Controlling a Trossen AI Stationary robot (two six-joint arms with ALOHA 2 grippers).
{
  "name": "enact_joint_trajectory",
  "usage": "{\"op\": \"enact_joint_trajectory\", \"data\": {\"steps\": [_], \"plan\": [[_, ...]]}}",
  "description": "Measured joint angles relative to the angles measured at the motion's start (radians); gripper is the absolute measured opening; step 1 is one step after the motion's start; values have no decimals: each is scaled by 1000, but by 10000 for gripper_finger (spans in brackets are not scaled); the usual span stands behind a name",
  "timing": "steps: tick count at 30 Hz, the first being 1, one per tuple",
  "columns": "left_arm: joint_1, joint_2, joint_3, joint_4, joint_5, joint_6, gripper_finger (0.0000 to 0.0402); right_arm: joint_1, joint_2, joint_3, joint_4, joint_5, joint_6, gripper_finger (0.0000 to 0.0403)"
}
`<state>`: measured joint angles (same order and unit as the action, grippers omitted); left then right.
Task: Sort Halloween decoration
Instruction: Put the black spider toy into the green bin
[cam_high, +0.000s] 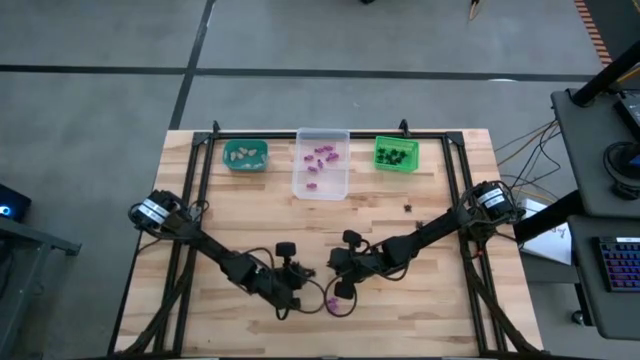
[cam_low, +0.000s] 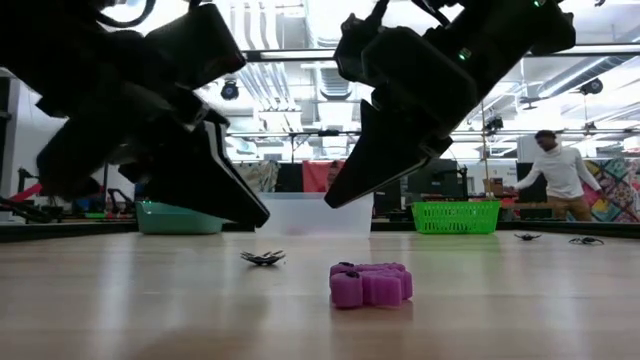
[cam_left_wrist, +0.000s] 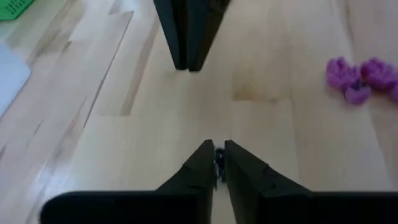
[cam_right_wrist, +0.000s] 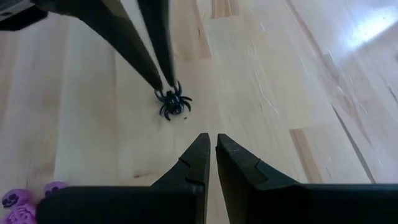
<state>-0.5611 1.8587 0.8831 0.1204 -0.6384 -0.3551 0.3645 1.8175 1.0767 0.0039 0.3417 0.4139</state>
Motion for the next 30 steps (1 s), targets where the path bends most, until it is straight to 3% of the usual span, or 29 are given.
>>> {"op": "enact_joint_trajectory", "data": {"steps": [13, 20, 30], "plan": [[18, 2, -166, 326, 29, -47, 163, 0, 0, 0, 25, 0, -14, 22], [20, 4, -224, 469, 28, -44, 176, -1, 0, 0, 32, 0, -15, 22], [20, 34, -222, 501, 19, -44, 176, -1, 0, 0, 32, 0, -17, 22]]}}
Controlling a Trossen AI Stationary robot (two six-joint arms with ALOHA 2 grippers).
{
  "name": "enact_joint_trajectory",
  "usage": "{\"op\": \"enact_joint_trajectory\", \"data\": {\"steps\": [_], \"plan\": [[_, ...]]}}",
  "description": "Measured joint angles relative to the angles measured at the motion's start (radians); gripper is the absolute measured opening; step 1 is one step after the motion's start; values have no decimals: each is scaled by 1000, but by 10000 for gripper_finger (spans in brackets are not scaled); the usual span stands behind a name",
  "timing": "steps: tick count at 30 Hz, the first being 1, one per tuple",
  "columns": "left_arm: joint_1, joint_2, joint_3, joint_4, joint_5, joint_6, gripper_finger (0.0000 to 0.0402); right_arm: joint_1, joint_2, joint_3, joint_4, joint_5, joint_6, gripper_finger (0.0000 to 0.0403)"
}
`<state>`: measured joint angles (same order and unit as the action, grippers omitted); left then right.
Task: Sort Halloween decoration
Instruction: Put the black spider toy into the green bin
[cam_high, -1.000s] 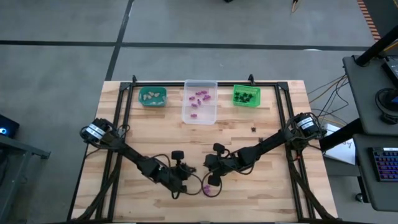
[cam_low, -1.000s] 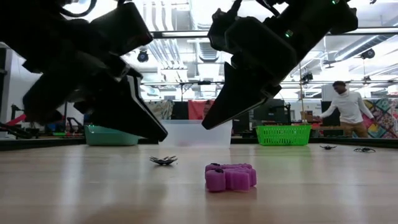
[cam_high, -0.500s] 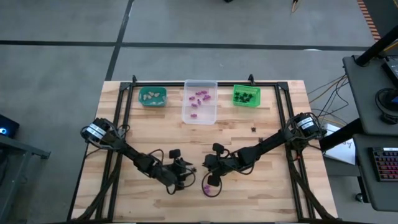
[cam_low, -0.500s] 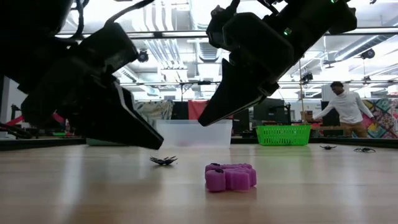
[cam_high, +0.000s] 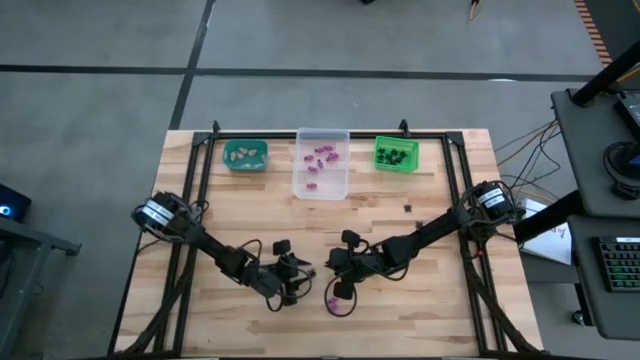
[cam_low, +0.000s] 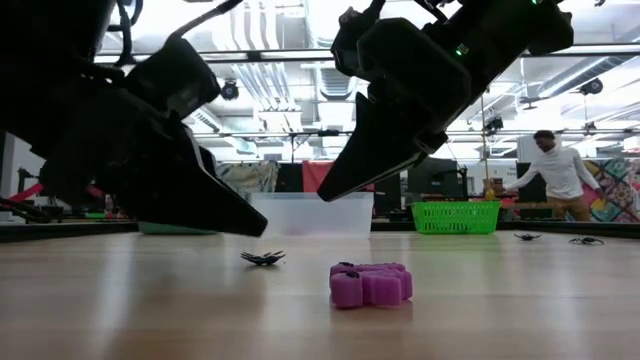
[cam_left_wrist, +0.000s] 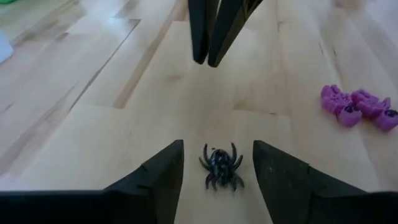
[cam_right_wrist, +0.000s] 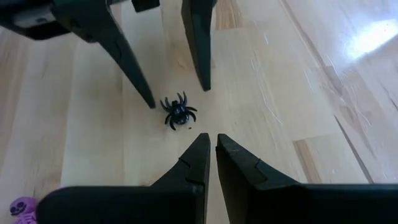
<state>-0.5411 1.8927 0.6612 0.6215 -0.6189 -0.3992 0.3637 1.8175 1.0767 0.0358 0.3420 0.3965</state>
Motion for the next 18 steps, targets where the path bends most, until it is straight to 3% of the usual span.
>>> {"op": "enact_joint_trajectory", "data": {"steps": [8, 18], "plan": [[-2, 140, 79, 34, -8, -31, 176, 0, 0, -3, 0, 0, 0, 22], [-5, 132, 87, -29, 18, -23, 159, 0, 0, -4, 0, 0, -4, 22]]}}
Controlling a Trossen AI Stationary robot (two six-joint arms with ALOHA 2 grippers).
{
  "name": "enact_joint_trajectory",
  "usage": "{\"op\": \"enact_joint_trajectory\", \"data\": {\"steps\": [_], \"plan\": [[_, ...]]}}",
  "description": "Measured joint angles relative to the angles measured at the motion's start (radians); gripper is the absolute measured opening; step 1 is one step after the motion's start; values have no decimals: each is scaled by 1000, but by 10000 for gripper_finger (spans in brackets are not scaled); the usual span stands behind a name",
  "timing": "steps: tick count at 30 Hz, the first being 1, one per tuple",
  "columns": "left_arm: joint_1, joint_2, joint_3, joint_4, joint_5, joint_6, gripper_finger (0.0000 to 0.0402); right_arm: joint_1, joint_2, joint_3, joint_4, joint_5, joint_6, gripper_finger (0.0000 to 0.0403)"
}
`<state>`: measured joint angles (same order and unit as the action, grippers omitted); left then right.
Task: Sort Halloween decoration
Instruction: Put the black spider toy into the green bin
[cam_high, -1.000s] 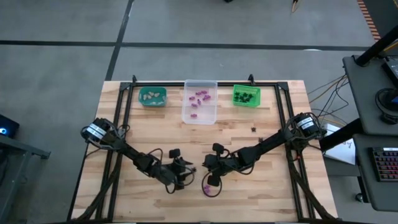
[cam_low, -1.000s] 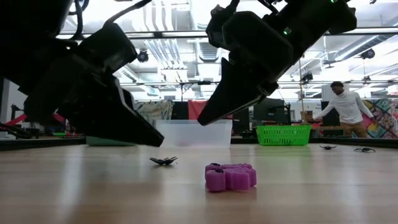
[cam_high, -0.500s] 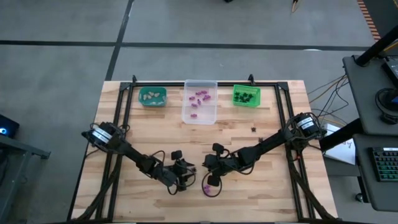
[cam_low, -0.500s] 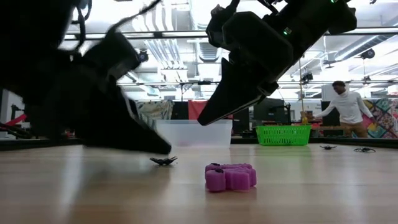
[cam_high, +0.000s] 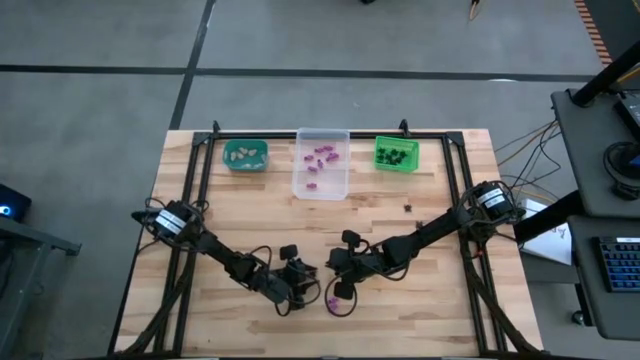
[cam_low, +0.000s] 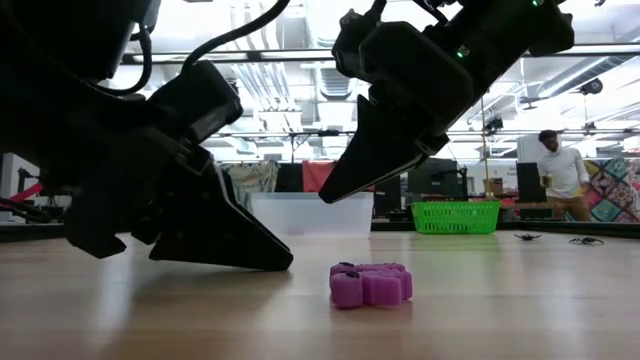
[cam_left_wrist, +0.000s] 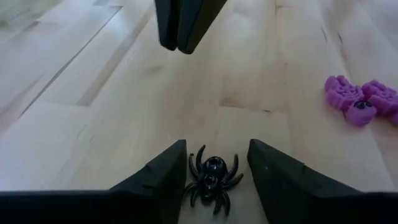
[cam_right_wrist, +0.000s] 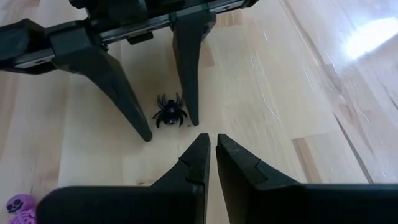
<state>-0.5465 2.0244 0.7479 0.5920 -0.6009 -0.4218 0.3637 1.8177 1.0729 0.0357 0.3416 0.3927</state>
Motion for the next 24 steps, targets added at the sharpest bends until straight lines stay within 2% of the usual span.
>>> {"op": "enact_joint_trajectory", "data": {"steps": [12, 24], "plan": [[0, -63, -7, -60, 21, 110, 91, -1, 0, -1, 0, 0, -2, 22], [0, -153, -8, -144, -16, 163, 85, 0, -7, -1, 0, 0, 14, 22]]}}
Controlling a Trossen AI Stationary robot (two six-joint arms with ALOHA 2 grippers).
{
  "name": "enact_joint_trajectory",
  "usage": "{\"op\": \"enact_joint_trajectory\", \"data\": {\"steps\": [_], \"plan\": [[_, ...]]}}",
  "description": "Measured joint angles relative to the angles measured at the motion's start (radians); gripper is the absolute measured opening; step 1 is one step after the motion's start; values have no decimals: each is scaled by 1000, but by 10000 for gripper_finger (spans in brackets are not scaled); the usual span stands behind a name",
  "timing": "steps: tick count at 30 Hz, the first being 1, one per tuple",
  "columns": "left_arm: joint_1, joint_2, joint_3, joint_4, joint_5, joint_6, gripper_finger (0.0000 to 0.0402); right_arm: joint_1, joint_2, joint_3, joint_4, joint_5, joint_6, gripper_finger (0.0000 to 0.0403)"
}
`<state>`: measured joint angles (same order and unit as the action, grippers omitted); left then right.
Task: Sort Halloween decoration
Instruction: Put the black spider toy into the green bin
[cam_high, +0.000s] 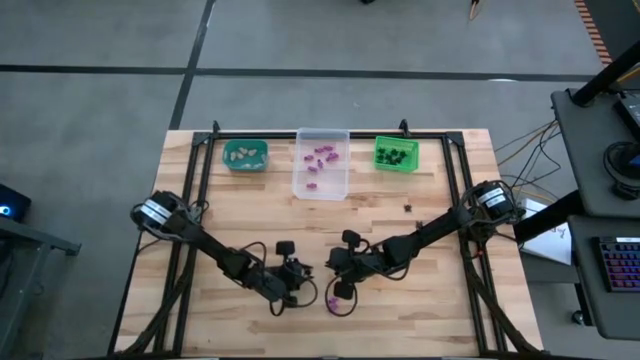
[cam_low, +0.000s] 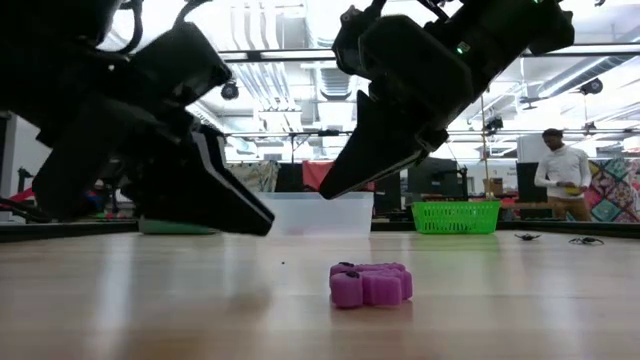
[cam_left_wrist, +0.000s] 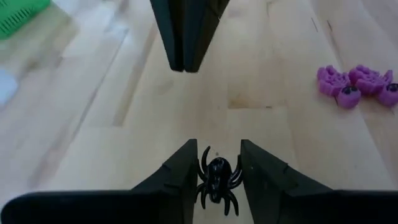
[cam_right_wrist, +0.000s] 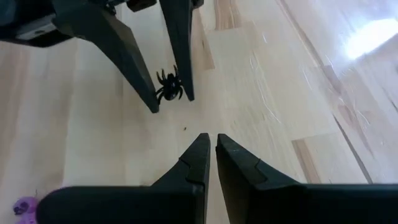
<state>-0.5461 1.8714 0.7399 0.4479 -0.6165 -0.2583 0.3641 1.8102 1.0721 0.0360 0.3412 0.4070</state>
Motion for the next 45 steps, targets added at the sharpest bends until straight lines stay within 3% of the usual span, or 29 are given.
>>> {"op": "enact_joint_trajectory", "data": {"steps": [9, 11, 19, 25, 31, 36, 40, 45], "plan": [[-1, -87, 13, -12, -56, 177, 85, -12, -1, 4, 41, -9, 305, 25], [-4, -95, 32, -44, -56, 207, 85, -13, -1, 4, 79, -54, 331, 33], [-16, -94, 189, -376, -56, 222, 85, -16, -1, 5, 190, -133, 352, 105], [-23, -91, 217, -422, -56, 221, 85, -23, 0, 5, 194, -132, 352, 160], [-30, -91, 177, -370, -56, 146, 85, -23, -2, -19, 178, -131, 309, 193], [-40, -90, 78, -193, -80, 83, 85, -23, -19, -75, 177, -133, 264, 200], [-40, -90, 13, -22, -115, 90, 85, -22, -68, -123, 175, -133, 230, 201], [-30, -94, 16, 46, -161, 146, 85, -11, -169, -173, 149, -132, 159, 201]]}}
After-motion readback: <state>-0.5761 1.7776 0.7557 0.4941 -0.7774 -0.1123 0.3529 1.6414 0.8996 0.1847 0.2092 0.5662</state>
